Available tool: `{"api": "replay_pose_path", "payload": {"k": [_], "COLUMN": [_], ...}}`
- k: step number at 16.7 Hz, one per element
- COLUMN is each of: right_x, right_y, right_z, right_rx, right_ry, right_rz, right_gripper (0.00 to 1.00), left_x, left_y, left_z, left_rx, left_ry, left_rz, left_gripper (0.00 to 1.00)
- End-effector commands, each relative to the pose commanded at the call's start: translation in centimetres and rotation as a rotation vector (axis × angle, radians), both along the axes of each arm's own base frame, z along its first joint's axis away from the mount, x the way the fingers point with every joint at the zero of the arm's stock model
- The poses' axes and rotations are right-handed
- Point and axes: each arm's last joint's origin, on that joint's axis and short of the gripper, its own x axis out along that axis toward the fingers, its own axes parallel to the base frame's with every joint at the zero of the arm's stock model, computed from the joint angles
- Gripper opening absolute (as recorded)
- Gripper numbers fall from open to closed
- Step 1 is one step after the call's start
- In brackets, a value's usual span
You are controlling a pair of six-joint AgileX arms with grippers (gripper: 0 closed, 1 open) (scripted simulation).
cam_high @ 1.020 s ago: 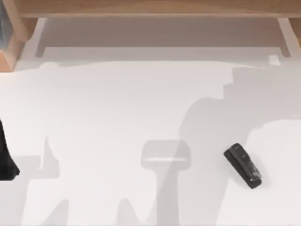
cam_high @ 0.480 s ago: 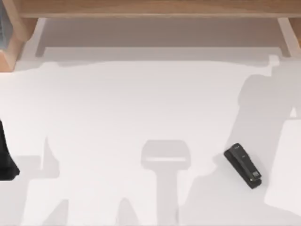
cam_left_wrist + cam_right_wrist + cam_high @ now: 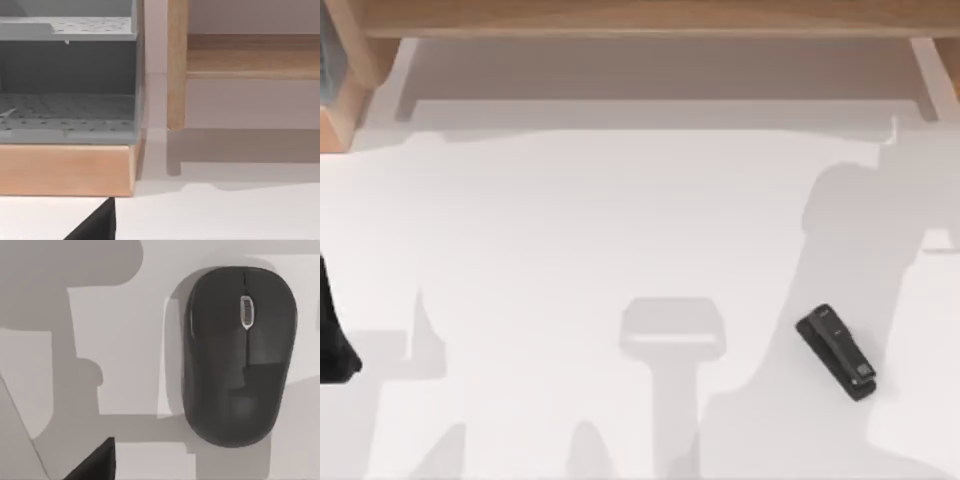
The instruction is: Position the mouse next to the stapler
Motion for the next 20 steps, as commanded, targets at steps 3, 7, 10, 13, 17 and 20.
{"api": "replay_pose_path", "payload": {"k": [3, 7, 10, 13, 17, 20], "right_x": [-1.7, -4.0, -4.7, -3.8, -1.0, 0.7], "right_y": [1.6, 4.2, 4.5, 3.4, 0.4, -0.4], "right_z": [4.8, 9.1, 9.9, 8.6, 1.7, -3.9], "right_rx": [-0.010, -0.003, 0.000, -0.007, -0.007, 0.005], "right_ry": [-0.012, 0.002, 0.008, -0.017, -0.015, 0.003], "right_rz": [0.000, 0.012, 0.010, 0.011, 0.003, 0.005], "right_gripper": [1.00, 1.00, 1.00, 1.00, 1.00, 1.00], "left_x": [0.0, 0.0, 0.0, 0.0, 0.0, 0.0], "left_y": [0.0, 0.0, 0.0, 0.0, 0.0, 0.0], "left_z": [0.0, 0.0, 0.0, 0.0, 0.0, 0.0], "left_rx": [0.000, 0.000, 0.000, 0.000, 0.000, 0.000], "left_ry": [0.000, 0.000, 0.000, 0.000, 0.000, 0.000], "left_rz": [0.000, 0.000, 0.000, 0.000, 0.000, 0.000], "left_gripper": [1.00, 1.00, 1.00, 1.00, 1.00, 1.00]}}
